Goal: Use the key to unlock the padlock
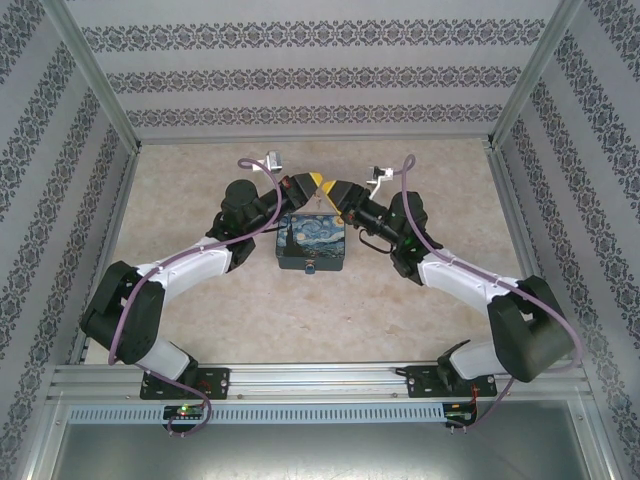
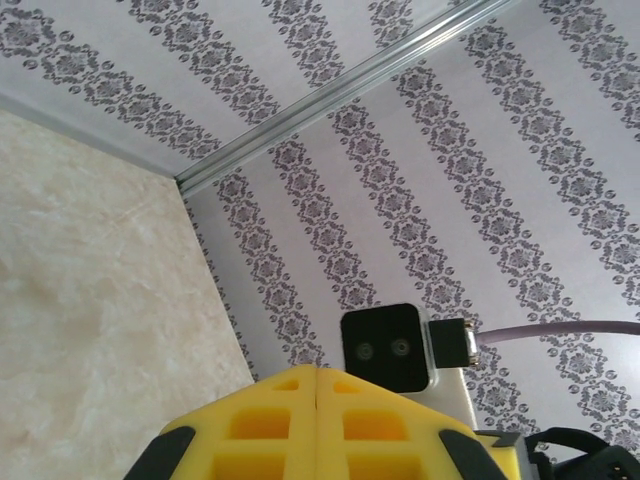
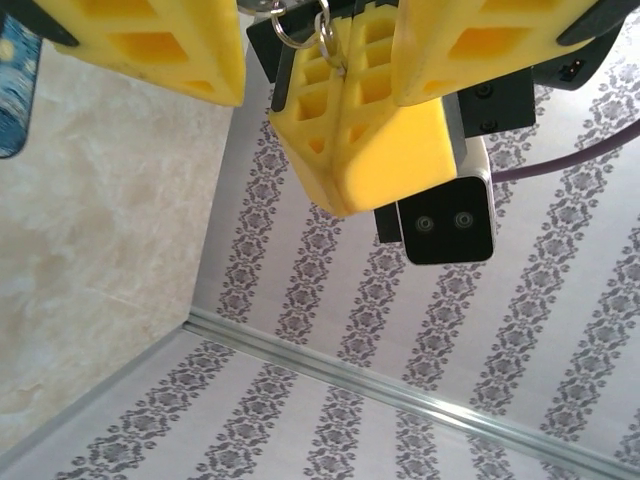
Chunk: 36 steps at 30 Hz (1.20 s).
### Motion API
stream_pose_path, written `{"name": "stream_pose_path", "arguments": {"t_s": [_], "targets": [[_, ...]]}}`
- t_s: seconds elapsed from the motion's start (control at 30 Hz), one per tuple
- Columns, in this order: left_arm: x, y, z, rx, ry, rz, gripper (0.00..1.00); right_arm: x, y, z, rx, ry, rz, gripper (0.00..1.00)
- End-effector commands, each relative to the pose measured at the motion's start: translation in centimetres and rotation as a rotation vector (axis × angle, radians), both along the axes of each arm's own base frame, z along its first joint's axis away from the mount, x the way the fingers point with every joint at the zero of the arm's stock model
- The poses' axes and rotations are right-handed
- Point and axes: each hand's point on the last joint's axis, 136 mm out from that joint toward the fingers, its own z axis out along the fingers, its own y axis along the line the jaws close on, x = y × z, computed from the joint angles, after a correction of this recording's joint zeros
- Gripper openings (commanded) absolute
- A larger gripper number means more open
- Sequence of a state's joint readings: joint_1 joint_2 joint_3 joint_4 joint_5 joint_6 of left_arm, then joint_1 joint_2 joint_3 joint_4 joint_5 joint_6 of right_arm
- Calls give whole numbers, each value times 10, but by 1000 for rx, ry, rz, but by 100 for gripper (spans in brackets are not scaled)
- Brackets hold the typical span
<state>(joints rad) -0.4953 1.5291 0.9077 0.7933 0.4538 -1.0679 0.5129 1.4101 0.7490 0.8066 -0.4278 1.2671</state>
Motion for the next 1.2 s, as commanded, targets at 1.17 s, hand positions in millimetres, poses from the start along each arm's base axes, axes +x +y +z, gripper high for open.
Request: {"name": "stream_pose_path", "arguments": {"t_s": [1.17], "targets": [[13,0,43,-104,-93,9,0,-9,14,31,194,-110,104,35]]}}
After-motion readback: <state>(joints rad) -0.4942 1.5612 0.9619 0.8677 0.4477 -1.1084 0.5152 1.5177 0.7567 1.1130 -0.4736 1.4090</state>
